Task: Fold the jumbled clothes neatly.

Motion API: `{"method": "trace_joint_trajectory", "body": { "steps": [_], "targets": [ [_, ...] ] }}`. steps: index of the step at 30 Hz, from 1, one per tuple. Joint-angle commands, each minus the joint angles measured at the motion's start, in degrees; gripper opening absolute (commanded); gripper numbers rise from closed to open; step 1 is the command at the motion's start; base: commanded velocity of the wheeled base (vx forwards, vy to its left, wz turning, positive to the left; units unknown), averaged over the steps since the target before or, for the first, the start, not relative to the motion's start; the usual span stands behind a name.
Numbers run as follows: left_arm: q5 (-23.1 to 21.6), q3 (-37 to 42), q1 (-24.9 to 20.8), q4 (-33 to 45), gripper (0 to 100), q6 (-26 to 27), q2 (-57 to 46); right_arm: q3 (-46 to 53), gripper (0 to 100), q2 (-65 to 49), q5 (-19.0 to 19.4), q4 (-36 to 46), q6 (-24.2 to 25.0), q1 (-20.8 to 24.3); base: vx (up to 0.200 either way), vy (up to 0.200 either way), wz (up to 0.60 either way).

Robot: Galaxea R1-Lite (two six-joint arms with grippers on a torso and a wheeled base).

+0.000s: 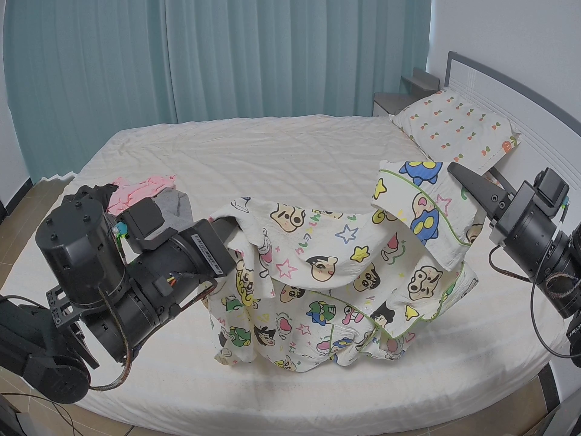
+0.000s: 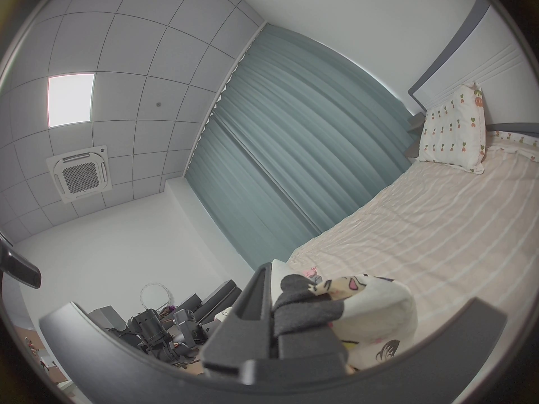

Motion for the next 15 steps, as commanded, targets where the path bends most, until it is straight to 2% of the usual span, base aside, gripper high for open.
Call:
{"method": "trace_joint_trajectory", "body": {
  "steps": [1, 8, 15],
  "targets": [
    [0.1, 0.0, -0.1, 0.0, 0, 0.0, 0.1, 0.1, 0, 0.1, 0.0, 0.0, 0.0, -0.5, 0.0, -0.2, 0.0],
    [0.3, 0.0, -0.1, 0.0, 0, 0.1, 0.2, 0.1, 0, -0.5, 0.2, 0.0, 0.0, -1.2, 0.0, -0.2, 0.0],
    [0.3, 0.8, -0.3, 0.0, 0, 0.0, 0.3, 0.8, 0, -0.4, 0.2, 0.1, 0.1, -1.2, 0.0, 0.0, 0.0]
  ]
}}
